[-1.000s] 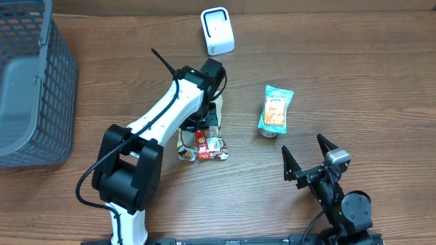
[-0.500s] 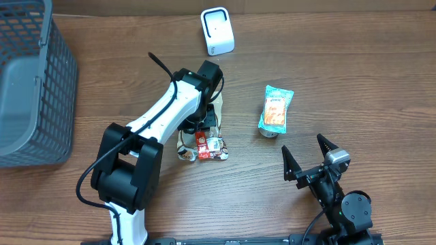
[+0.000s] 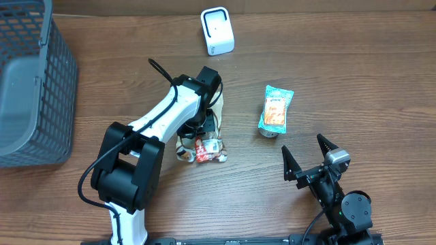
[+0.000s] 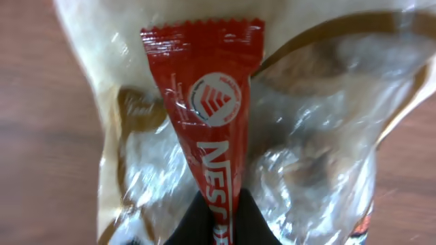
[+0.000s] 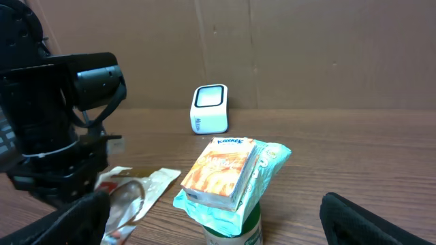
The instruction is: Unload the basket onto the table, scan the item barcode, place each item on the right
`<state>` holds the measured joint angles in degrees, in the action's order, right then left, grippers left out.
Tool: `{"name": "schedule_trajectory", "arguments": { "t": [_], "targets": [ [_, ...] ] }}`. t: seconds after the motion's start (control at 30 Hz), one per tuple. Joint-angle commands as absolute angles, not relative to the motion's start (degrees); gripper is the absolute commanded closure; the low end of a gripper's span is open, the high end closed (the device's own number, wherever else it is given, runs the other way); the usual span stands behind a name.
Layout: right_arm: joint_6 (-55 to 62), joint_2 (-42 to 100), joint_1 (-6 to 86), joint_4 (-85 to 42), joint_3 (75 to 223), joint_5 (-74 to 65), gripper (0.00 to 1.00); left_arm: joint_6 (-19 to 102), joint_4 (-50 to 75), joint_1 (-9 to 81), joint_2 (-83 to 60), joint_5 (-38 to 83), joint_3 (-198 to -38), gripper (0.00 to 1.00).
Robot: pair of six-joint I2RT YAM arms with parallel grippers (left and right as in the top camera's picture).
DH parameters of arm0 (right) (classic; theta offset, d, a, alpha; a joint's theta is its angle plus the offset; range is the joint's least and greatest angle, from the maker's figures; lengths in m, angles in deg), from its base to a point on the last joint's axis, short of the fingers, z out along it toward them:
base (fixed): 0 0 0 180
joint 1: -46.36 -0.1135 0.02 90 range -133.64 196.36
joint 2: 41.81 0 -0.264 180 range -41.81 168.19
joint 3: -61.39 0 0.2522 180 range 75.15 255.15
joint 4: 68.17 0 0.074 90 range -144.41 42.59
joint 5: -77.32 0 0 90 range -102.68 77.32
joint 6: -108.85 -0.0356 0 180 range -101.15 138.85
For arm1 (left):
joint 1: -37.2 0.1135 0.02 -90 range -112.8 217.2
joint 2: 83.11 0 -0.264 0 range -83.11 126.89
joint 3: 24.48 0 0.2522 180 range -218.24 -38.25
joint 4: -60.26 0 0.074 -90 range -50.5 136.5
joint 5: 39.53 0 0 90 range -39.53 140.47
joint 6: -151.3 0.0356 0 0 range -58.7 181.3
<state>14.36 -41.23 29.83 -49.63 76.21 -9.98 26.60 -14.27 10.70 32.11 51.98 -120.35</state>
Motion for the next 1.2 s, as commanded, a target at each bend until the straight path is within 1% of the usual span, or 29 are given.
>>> {"name": "schedule_trajectory", "arguments": {
  "t": [0.0, 0.13, 0.27, 0.43, 0.67, 0.77, 0.9, 1.07, 1.17],
  "targets": [
    [14.2, -41.6, 30.1, -49.8, 75.6, -10.2, 0.00, 28.6, -18.3, 12.2, 31.8, 55.8, -124.1, 0.96],
    [14.2, -41.6, 30.1, -49.8, 75.6, -10.2, 0.00, 28.6, -22.6, 12.4, 29.9, 60.9, -128.0, 0.96],
    [14.2, -41.6, 30.1, -49.8, 75.6, -10.2, 0.00, 28.4, -27.0, 11.6, 29.7, 69.1, -129.6, 0.96],
    [14.2, -41.6, 30.1, -49.8, 75.6, -10.2, 0.00, 28.3, -31.4, 10.9, 31.4, 73.3, -129.4, 0.96],
    [14.2, -41.6, 30.1, -49.8, 75.6, -10.2, 0.00, 28.3, -39.2, 11.0, 39.9, 81.5, -130.4, 0.96],
    [14.2, -41.6, 30.1, -49.8, 75.6, -10.2, 0.00, 28.0, -39.5, 10.8, 44.4, 85.1, -130.5, 0.96],
    [14.2, -41.6, 30.1, -49.8, 75.6, -10.2, 0.00, 25.1, -39.3, 10.2, 49.2, 94.3, -130.5, 0.96],
    [14.2, -41.6, 30.1, -49.8, 75.6, -10.2, 0.00, 20.6, -38.8, 10.0, 49.9, 94.8, -130.8, 0.96],
    [14.2, -41.6, 30.1, -49.8, 75.6, -10.2, 0.00, 20.3, -38.5, 10.1, 49.9, 93.8, -131.2, 0.96]
  ]
}}
